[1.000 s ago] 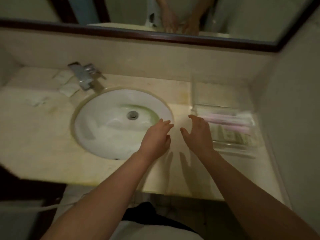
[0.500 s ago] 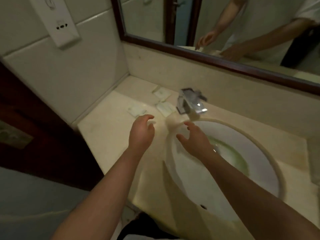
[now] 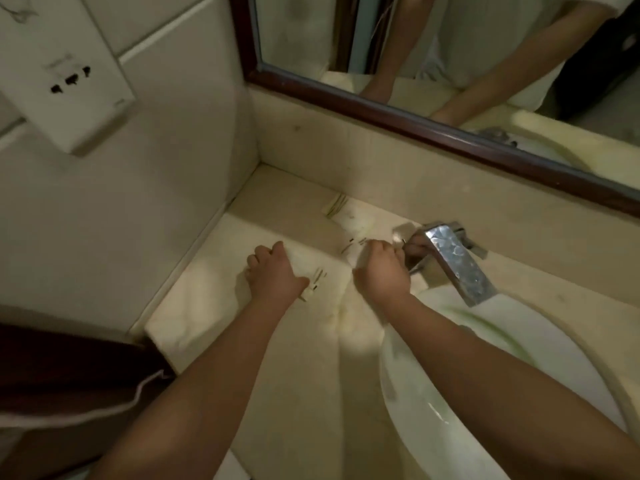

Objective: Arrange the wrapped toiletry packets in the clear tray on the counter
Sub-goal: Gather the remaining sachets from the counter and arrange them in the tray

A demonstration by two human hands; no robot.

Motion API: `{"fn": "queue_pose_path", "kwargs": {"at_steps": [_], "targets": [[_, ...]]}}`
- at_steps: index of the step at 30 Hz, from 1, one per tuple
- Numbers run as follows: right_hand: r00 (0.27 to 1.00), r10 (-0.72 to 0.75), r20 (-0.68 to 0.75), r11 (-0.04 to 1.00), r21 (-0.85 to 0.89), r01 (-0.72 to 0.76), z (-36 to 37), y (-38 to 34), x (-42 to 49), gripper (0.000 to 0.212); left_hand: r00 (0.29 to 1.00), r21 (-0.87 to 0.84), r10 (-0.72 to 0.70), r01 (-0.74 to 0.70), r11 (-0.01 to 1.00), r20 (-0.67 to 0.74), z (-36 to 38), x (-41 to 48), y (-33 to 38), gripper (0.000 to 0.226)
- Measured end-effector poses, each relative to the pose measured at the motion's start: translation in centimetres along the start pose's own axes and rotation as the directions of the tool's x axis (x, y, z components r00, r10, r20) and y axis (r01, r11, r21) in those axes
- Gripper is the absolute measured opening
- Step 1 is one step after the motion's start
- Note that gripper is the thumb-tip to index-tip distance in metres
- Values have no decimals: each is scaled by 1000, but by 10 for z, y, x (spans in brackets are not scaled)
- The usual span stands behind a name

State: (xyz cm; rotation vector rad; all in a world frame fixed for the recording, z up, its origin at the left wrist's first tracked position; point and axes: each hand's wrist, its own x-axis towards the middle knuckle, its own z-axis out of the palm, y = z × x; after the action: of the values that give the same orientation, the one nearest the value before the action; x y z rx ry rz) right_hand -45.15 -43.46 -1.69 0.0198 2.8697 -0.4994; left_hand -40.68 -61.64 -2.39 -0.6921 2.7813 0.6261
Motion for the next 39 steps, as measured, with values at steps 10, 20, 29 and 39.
{"fn": "queue_pose_path", "kwargs": {"at_steps": [10,20,29,39], "targets": [[995,-54,-86,998,-33,51,-16,-35,58,42,993,-542,8,59,838,119,-15,15,-20,37],[987,86,138,956,266,-120,-9,-26,45,29,984,-650,41,84,756,176,-30,6,-26,38],[970,228,81,736,638,-226,-27,48,-106,20,960,-624,219,-65,779,173,-27,-69,29,27],[807,579,-121,394,907,-147,-95,231,-330,15,795,-723,513,-141,676,325,51,-283,141,14]]}}
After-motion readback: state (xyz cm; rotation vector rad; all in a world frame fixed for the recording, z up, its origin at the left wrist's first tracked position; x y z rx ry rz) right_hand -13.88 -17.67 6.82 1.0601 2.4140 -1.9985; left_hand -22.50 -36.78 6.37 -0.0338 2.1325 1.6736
